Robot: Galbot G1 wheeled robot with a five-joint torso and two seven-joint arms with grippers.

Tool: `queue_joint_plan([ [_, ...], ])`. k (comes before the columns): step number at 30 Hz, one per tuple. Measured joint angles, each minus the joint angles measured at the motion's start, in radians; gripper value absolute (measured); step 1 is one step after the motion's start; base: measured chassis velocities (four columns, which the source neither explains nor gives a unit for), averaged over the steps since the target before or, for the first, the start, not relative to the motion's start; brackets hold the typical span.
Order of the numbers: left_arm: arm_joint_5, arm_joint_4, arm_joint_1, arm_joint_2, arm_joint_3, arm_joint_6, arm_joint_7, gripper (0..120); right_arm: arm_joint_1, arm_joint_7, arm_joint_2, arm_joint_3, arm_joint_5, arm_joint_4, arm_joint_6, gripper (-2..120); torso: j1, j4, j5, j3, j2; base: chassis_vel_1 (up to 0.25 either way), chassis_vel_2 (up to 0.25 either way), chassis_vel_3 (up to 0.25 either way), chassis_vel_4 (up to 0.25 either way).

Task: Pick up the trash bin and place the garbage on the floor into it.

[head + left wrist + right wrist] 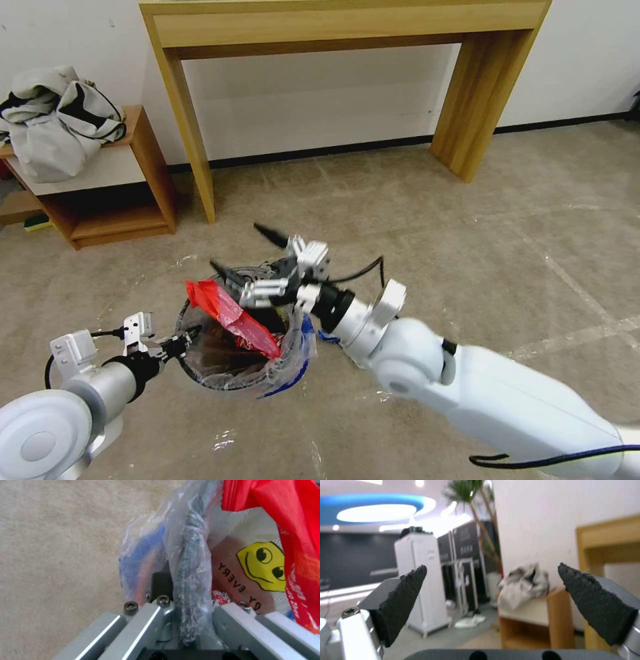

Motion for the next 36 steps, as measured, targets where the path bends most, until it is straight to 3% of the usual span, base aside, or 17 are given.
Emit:
queue_joint_plan([
  [4, 0.015, 0.006, 0.005, 0.0, -0.005, 0.0, -0.002, 1, -0.015, 0.0, -0.019, 0.098, 0.031, 0.005, -0.004, 100, 0.0, 0.0002, -0.0001, 0.0, 0.0, 0.0, 0.0, 0.0, 0.0],
  [15, 0.05, 0.04, -0.002, 0.001, -0.016, 0.0, -0.003, 1, -0.253, 0.031, -0.114, 0.493, 0.04, 0.002, -0.045, 100, 0.0, -0.0003, 0.0002, 0.0, 0.0, 0.0, 0.0, 0.0, 0.0],
  [28, 0.09, 0.039, 0.019, -0.026, -0.039, -0.004, 0.002, 1, -0.38, 0.091, -0.099, 0.597, -0.022, -0.058, -0.07, 100, 0.0, 0.0001, 0.0001, 0.0, 0.0, 0.0, 0.0, 0.0, 0.0],
  [36, 0.154, 0.039, 0.023, -0.067, -0.048, -0.008, 0.013, 1, -0.499, 0.099, -0.069, 0.689, -0.142, -0.06, -0.064, 100, 0.0, 0.0, 0.0001, 0.0, 0.0, 0.0, 0.0, 0.0, 0.0],
])
